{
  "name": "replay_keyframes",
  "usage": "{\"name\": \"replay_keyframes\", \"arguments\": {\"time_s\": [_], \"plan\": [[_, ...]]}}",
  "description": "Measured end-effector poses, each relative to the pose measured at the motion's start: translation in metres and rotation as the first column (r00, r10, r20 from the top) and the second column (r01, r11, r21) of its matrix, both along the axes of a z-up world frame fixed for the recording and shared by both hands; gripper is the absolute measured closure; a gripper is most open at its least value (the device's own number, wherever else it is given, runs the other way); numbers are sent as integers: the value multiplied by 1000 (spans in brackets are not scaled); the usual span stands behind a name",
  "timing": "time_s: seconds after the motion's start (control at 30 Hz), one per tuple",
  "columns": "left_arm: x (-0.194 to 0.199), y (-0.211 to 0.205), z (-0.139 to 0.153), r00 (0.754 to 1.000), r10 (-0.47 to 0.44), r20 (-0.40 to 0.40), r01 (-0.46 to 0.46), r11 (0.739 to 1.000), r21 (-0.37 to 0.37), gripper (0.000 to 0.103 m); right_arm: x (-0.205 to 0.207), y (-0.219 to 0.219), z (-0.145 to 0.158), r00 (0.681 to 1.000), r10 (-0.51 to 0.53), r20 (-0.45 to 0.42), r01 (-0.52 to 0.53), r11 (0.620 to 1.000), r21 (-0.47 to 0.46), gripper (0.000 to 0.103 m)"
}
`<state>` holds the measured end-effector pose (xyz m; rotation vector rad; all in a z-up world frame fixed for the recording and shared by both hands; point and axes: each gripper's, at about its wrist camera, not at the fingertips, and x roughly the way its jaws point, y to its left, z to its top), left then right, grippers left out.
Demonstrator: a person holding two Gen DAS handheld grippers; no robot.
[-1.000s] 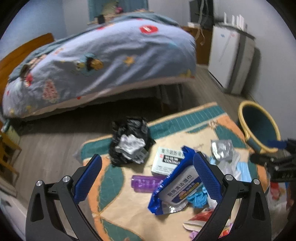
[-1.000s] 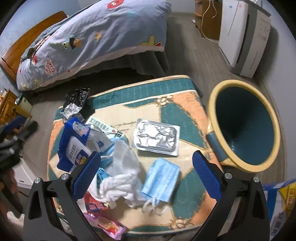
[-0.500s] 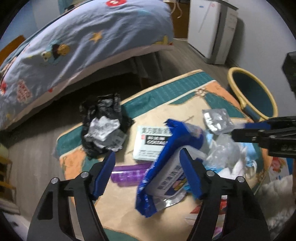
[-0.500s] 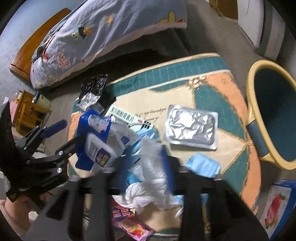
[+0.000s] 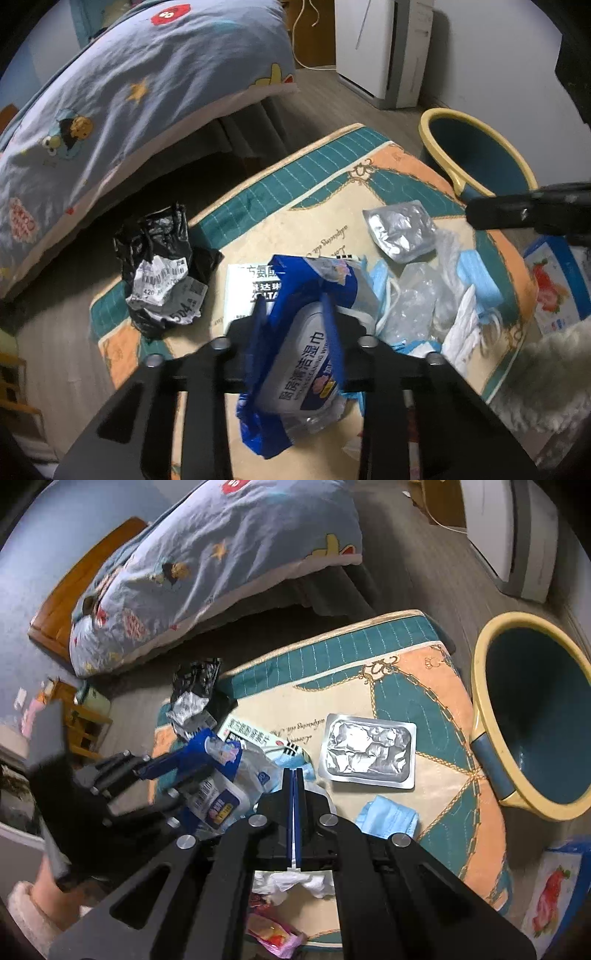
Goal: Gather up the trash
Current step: 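Grasp the blue wet-wipe pack with the left tool while the right tool grasps white tissue, then carry both items over the teal bin and open both tools to drop them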
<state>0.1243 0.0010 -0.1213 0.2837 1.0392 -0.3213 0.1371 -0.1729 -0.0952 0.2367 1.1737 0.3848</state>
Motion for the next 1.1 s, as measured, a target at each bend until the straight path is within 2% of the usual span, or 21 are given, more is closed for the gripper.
{"name": "replay_keyframes", "arguments": {"time_s": [0.03, 0.1, 0.17, 0.2, 0.23, 0.3, 0.4, 0.47, 0.5, 0.53, 0.67, 0.87, 1.0, 1.1], "plan": [[-1, 2, 3, 1000, 2, 1, -2, 1000, -13, 88, 0, 2, -4, 1000, 11, -11, -11, 1000, -6, 101], [-2, 5, 6, 1000, 8, 4, -7, 1000, -19, 91, 0, 6, -10, 1000, 15, -25, -17, 999, -44, 96], [-5, 7, 6, 1000, 1, 3, -1, 1000, -12, 94, 0, 8, -16, 999, 13, -35, -16, 997, -77, 76], [-6, 7, 6, 1000, 0, 4, 0, 1000, -9, 94, 0, 10, -19, 999, 12, -37, -15, 996, -93, 55], [-8, 8, 5, 1000, -4, 4, 4, 1000, -4, 95, 1, 12, -21, 999, 13, -36, -16, 995, -103, 41], [-11, 9, 5, 1000, -10, 3, 10, 1000, 4, 96, 2, 17, -26, 999, 27, -32, -31, 991, -127, 39], [-13, 12, 5, 1000, -17, 1, 17, 1000, -1, 97, 6, 19, -40, 998, 15, -55, -24, 985, -172, 40], [-15, 11, 6, 1000, -27, 6, 27, 1000, 3, 97, 7, 16, -48, 997, -4, -75, -9, 986, -169, 63], [-16, 11, 7, 999, -32, 8, 32, 999, 5, 97, 8, 13, -52, 995, -12, -102, -3, 989, -151, 92], [-18, 11, 9, 999, -39, 13, 39, 999, 5, 98, 8, 11, -53, 993, -21, -116, 5, 991, -134, 97], [-22, 9, 19, 998, -53, 43, 53, 999, 13, 98, 6, 9, -31, 998, -27, -63, 21, 995, -97, 99], [-31, 3, 49, 990, -76, 123, 73, 997, 24, 99, 0, 5, 17, 999, -3, 51, 9, 994, -109, 99], [-38, -2, 74, 977, -87, 196, 82, 996, 36, 99, -7, 2, 56, 987, 24, 159, -6, 994, -112, 99], [-41, -5, 96, 965, -83, 250, 81, 997, 18, 99, -9, -6, 80, 976, 24, 218, -8, 997, -73, 99]]}}
